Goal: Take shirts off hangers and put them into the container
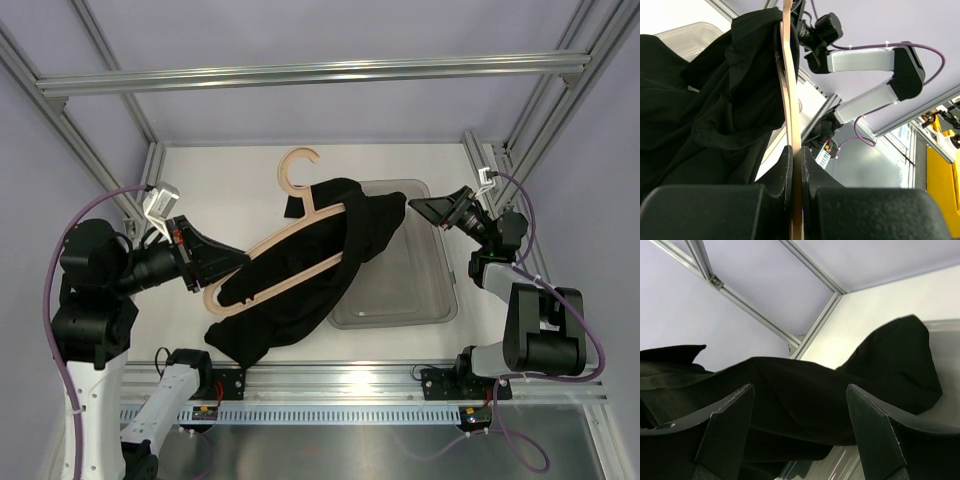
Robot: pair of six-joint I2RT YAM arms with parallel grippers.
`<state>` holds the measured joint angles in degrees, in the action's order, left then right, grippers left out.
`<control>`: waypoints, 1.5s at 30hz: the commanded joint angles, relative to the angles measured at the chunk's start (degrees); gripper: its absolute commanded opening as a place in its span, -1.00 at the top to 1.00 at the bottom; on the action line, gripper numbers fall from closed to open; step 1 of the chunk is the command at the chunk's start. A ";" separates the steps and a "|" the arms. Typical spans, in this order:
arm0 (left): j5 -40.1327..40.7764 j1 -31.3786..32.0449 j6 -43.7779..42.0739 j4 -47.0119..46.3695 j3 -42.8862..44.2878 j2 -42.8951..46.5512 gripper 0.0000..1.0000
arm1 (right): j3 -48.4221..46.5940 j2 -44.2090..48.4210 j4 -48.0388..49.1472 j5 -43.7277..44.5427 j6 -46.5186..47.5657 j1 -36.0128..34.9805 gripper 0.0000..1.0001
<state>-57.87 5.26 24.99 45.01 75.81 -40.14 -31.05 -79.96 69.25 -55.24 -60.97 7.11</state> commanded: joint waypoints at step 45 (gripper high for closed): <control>-4.36 0.02 2.60 -6.26 2.76 -1.61 1.00 | -5.86 -4.33 12.05 -9.79 2.96 -9.75 0.29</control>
<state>-59.40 5.26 26.26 42.33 76.53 -42.65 -34.52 -85.17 74.59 -64.64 -59.72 -2.44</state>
